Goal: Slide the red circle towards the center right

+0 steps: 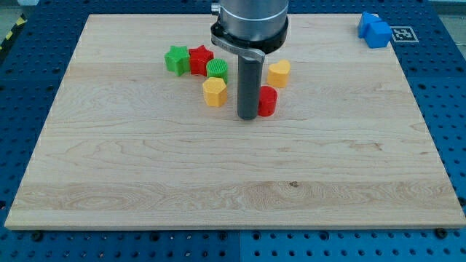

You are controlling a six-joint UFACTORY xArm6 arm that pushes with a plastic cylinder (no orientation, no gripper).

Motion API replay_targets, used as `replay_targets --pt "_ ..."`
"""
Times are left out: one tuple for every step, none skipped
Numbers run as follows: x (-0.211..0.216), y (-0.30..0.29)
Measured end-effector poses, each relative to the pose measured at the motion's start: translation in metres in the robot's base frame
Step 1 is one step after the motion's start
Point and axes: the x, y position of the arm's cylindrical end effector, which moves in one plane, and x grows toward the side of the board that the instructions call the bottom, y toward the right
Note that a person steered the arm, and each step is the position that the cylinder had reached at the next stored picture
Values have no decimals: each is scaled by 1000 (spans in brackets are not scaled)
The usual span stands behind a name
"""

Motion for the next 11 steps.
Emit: replay_targets --pt "-3 17" --pt "-12 28" --pt "-14 11" --pt "-14 9" --pt "-14 9" --pt "-25 -11" --pt "-31 -15" --pt "-33 22" --pt "-33 72" --pt "-22 75" --pt "-17 85"
